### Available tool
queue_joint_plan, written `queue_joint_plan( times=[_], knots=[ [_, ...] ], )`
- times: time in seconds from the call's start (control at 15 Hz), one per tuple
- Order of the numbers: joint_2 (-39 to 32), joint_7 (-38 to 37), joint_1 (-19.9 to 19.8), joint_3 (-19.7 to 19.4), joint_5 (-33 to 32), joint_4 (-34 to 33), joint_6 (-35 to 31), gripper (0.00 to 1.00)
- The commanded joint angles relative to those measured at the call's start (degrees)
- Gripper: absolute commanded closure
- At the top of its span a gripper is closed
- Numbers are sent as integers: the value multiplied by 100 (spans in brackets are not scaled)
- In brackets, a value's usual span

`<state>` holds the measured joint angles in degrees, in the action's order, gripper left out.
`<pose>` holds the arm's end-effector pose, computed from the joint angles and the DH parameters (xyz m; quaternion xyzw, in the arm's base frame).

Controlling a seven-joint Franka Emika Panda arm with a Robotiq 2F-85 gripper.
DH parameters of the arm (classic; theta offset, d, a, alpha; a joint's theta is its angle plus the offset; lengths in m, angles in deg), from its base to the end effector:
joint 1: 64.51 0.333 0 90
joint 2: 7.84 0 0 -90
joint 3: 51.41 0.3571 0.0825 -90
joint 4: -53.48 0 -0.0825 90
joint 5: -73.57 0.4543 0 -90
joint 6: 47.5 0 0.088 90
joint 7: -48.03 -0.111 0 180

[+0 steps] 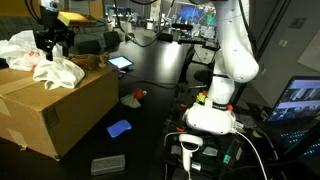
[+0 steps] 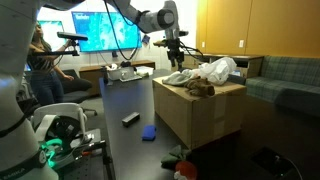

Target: Pick the objects on the box and put them on the table, then pick the objects on the table and put them on the box

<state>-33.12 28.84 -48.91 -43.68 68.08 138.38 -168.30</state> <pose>0.7325 0.2923 0.4510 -0.9943 -0.0474 -0.0937 0.0201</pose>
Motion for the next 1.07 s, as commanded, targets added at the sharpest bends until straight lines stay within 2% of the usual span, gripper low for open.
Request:
queue_joint_plan(
  times=[0.0, 0.2, 0.47, 0.67, 0.8, 0.87, 1.0],
  knots=[
    [726, 954, -130, 263, 467, 515, 673, 0],
    [1340, 1324, -202, 285, 678, 929, 1626, 0],
    [2373, 1922, -500, 166, 872, 2066, 2297, 0],
    [2940, 2299, -716, 18, 1006, 3053, 2285, 0],
    [3231, 2315, -829, -106, 1137, 3756, 1936, 0],
    [2718, 2116, -737, -5, 912, 2962, 2315, 0],
    [2795, 2140, -791, -50, 918, 3182, 2267, 0]
  ],
)
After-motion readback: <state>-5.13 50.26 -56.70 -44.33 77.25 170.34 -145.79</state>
